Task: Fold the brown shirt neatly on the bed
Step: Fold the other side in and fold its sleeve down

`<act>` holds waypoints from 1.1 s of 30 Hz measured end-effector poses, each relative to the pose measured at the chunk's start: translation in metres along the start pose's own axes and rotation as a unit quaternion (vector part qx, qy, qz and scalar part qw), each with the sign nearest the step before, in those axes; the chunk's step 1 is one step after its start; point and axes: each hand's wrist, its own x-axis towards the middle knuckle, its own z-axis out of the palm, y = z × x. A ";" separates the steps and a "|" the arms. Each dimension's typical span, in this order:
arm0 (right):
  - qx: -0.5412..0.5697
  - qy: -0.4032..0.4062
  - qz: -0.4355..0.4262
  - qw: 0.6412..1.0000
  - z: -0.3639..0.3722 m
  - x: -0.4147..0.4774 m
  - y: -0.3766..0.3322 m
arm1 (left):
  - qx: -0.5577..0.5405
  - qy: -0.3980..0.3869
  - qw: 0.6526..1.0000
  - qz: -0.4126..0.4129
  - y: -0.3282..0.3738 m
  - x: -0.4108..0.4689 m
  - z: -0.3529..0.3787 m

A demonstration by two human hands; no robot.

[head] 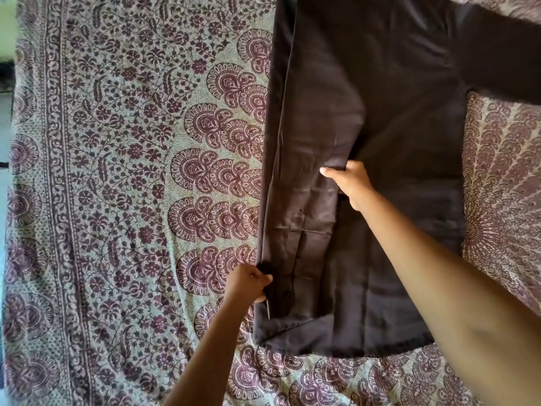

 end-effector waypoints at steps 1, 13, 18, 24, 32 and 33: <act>-0.002 0.003 0.002 1.000 0.000 0.001 0.001 | 0.062 -0.009 0.998 0.001 0.003 0.002 -0.003; -0.257 0.257 -0.178 0.915 -0.020 0.060 -0.045 | 0.085 0.150 0.963 0.207 0.216 0.071 -0.072; -0.386 0.174 -0.363 0.830 -0.004 0.099 -0.085 | -0.073 0.239 0.917 0.310 0.319 0.118 -0.087; -0.489 0.086 -0.458 0.737 0.029 0.145 -0.108 | -0.125 0.235 0.900 0.346 0.406 0.174 -0.096; -0.534 0.099 -0.428 0.722 0.037 0.186 -0.122 | -0.155 0.154 0.899 0.380 0.463 0.224 -0.109; -0.537 0.108 -0.420 0.724 0.036 0.189 -0.121 | -0.153 0.143 0.898 0.386 0.466 0.225 -0.107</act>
